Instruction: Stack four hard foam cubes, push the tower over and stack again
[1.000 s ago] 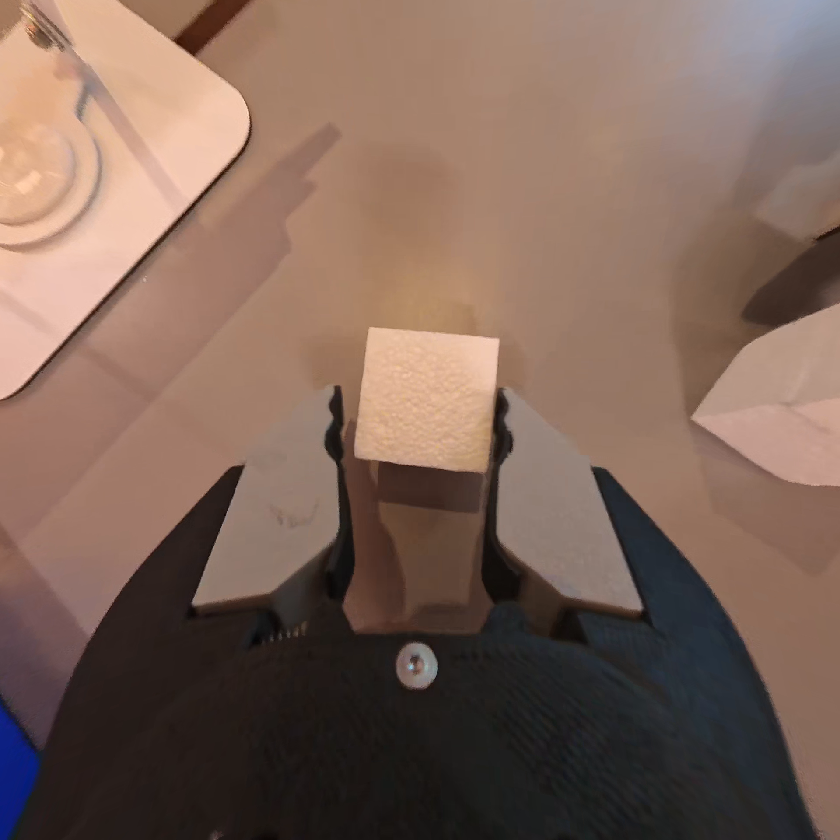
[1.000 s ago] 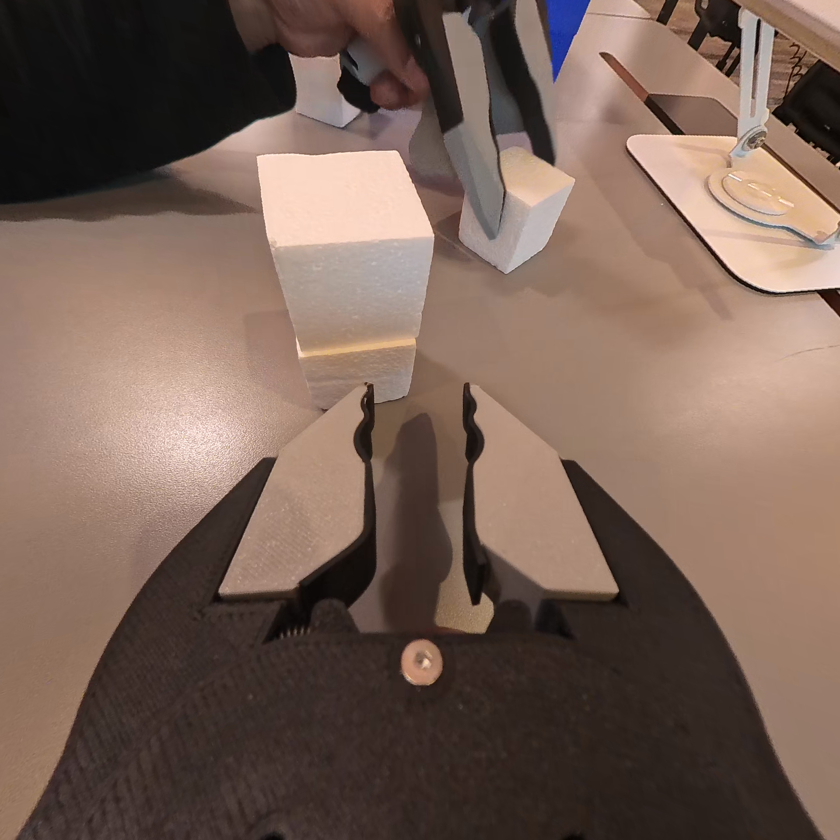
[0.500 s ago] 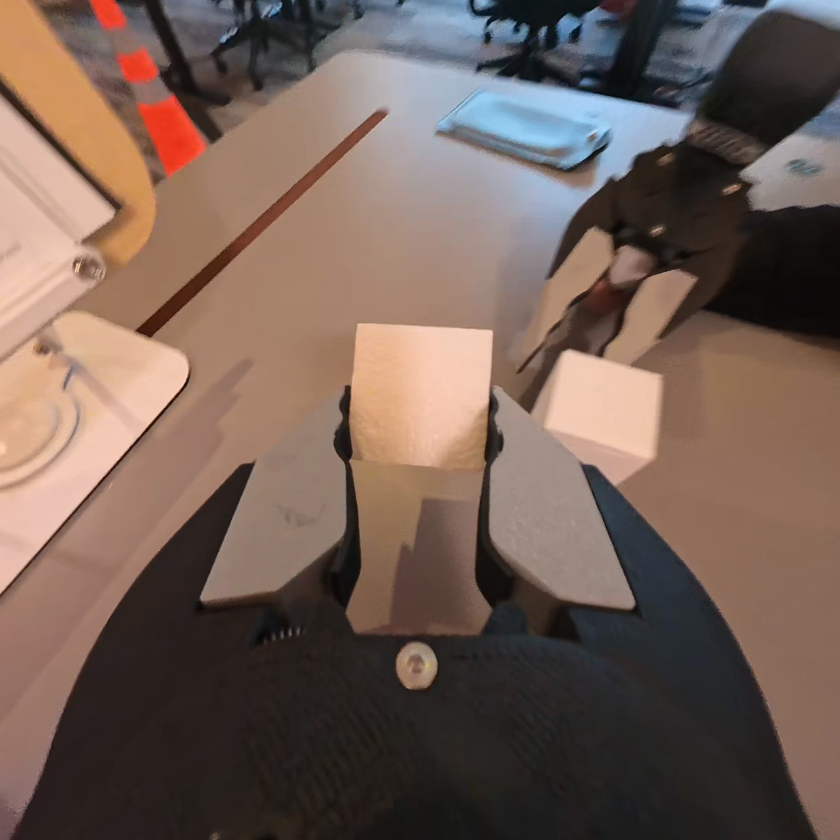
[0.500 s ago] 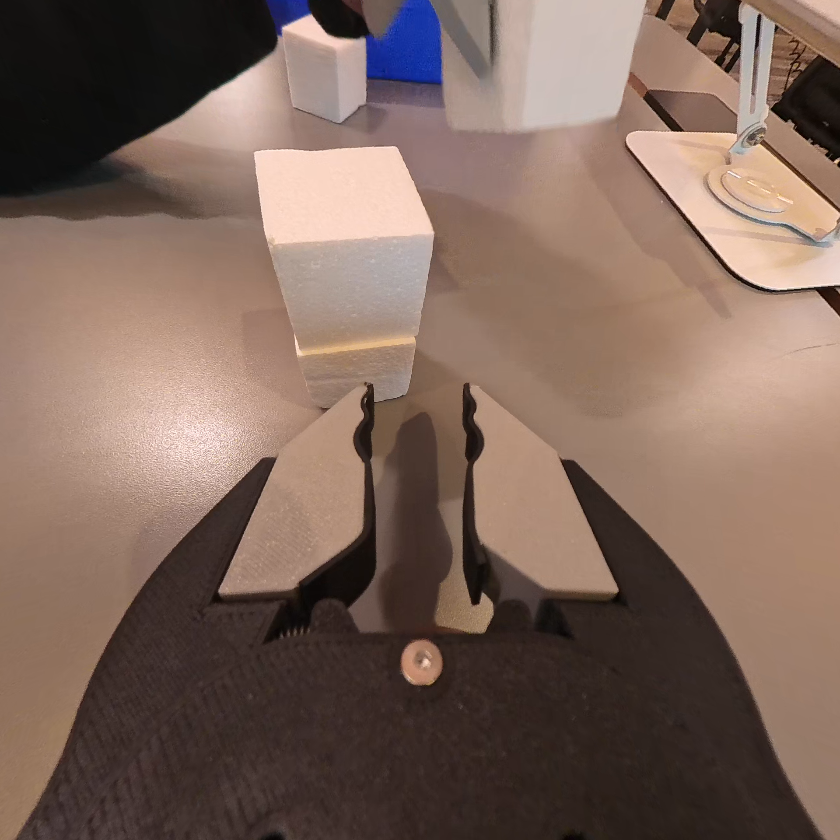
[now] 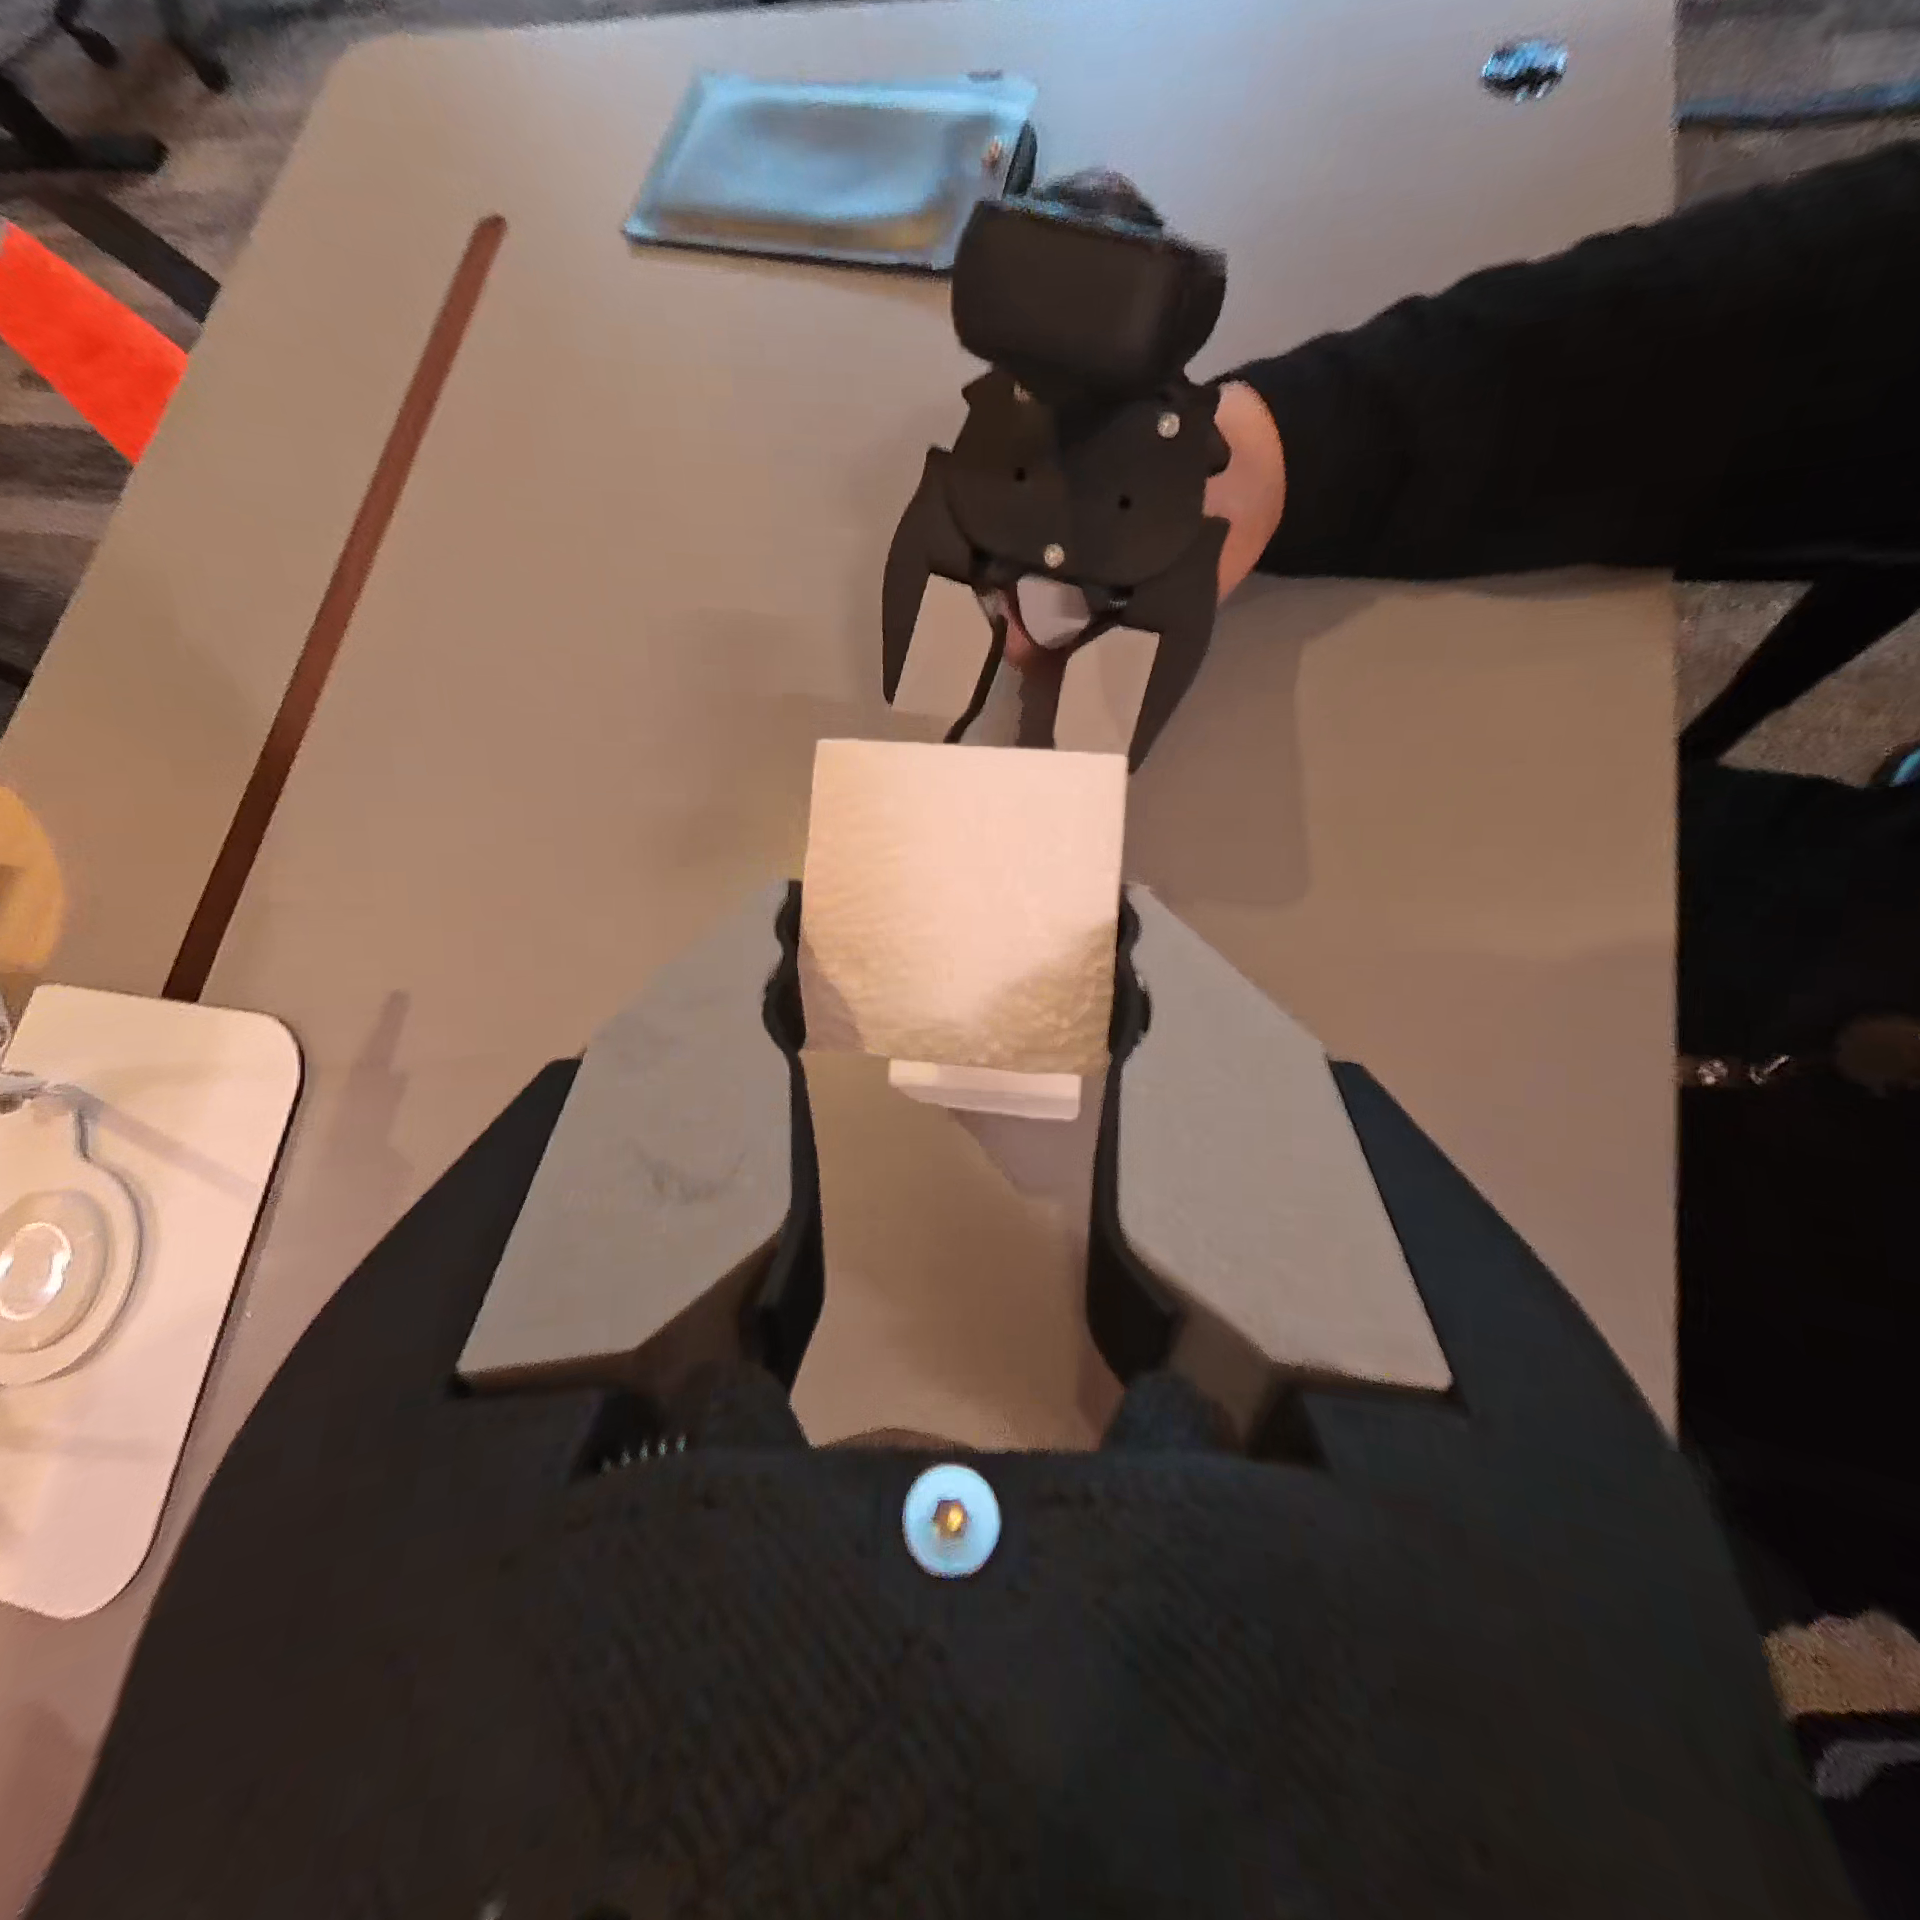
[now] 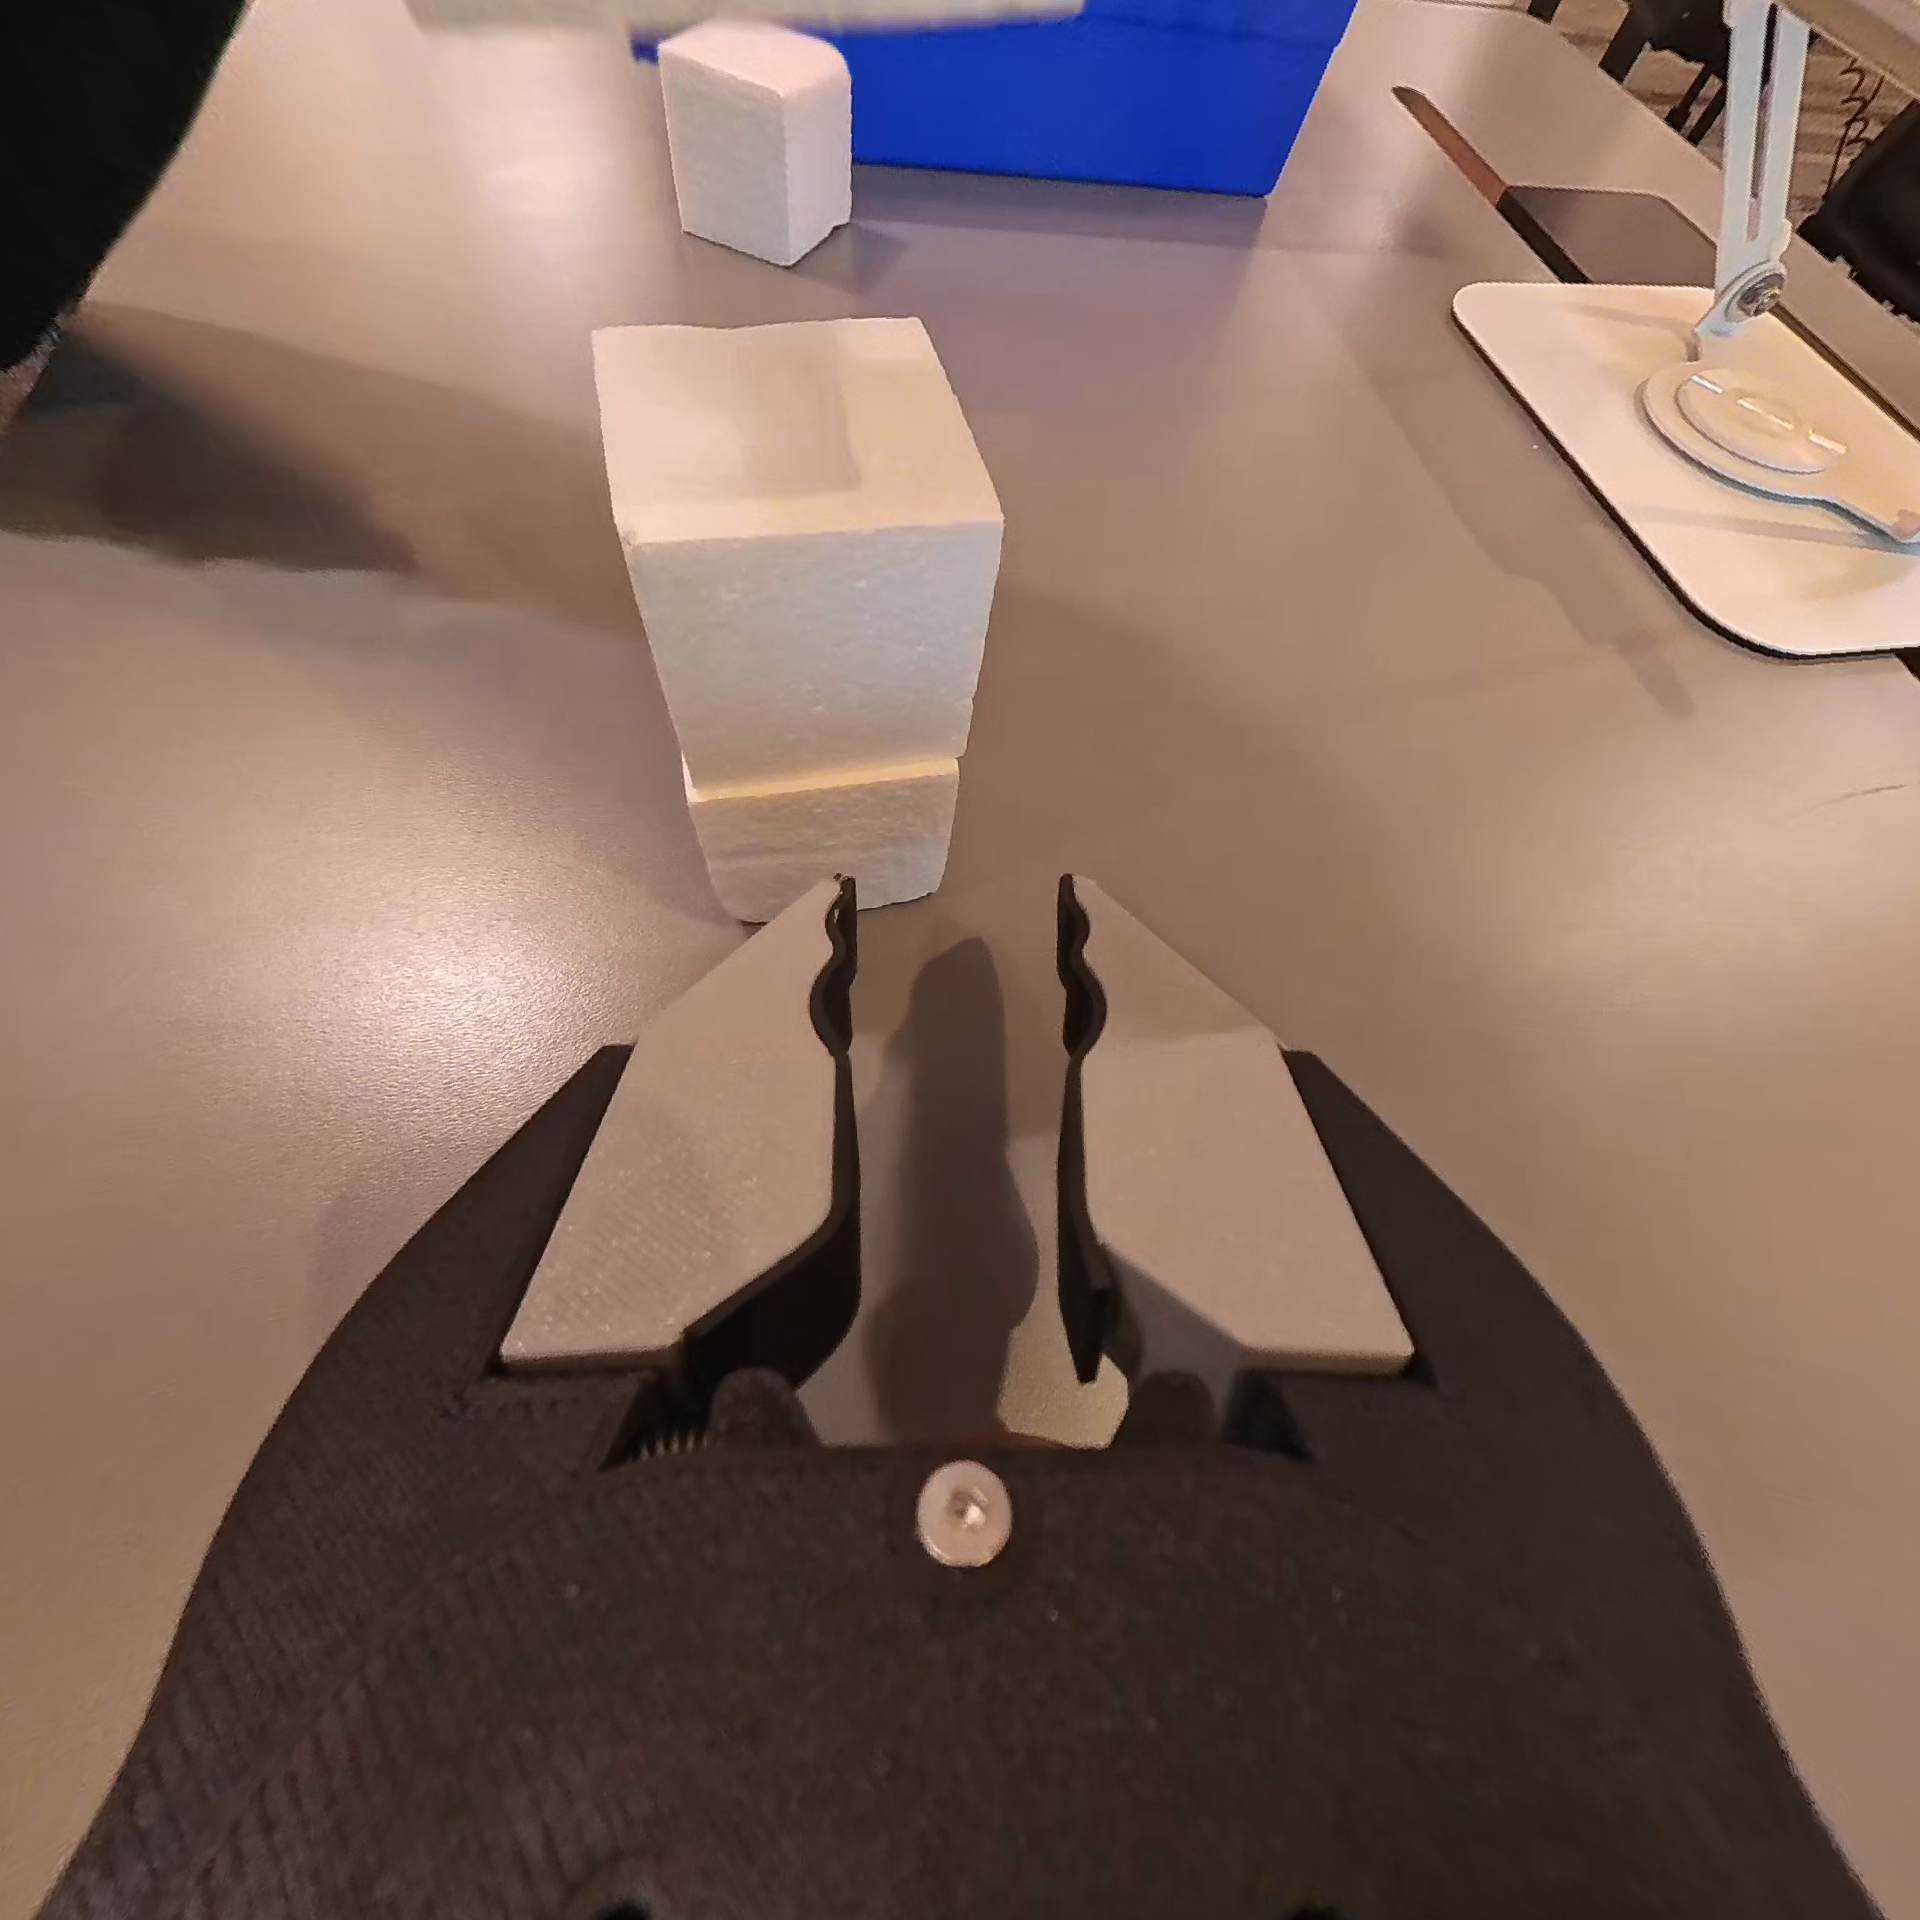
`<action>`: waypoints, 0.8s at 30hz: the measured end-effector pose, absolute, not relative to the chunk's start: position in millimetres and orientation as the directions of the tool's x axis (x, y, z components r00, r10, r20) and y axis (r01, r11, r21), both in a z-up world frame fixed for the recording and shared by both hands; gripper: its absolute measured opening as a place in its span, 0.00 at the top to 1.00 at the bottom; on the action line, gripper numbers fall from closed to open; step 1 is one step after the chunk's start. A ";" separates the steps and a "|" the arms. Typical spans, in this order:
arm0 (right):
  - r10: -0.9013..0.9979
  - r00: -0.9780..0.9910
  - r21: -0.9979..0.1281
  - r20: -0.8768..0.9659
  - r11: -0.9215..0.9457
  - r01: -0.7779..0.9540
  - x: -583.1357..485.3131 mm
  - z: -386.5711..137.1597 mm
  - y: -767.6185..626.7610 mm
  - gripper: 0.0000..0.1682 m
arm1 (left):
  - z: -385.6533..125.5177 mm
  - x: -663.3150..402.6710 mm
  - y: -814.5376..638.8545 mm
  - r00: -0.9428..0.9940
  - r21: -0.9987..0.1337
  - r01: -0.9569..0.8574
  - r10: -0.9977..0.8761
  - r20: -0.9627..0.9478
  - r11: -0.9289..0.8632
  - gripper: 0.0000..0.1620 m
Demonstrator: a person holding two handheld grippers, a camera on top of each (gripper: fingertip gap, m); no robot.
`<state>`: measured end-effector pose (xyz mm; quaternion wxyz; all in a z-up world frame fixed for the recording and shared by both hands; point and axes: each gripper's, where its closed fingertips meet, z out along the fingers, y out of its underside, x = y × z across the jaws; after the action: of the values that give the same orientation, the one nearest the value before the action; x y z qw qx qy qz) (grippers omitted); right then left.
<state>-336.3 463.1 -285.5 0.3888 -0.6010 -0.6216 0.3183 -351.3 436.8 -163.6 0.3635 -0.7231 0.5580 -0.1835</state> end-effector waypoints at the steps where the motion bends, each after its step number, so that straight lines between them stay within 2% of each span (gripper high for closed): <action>1: 0.995 0.024 -0.863 0.098 0.073 0.500 -336.3 -285.6 463.0 0.79 | -167.7 -353.1 438.3 0.314 -0.715 -0.689 -0.938 -0.146 -0.119 0.65; 20: 0.996 0.024 -0.862 0.081 0.058 0.504 -335.7 -286.5 463.9 0.79 | -198.5 -357.1 438.8 0.297 -0.661 -0.733 -0.950 -0.098 -0.160 0.65; 24: 0.996 0.024 -0.862 0.085 0.061 0.504 -335.7 -286.5 463.9 0.79 | -195.2 -354.5 436.3 0.288 -0.678 -0.718 -0.954 -0.085 -0.156 0.65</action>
<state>-335.7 463.9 -286.5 0.3823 -0.6048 -0.6200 0.3219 -354.5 436.3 -195.2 0.3170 -0.7371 0.5671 -0.1859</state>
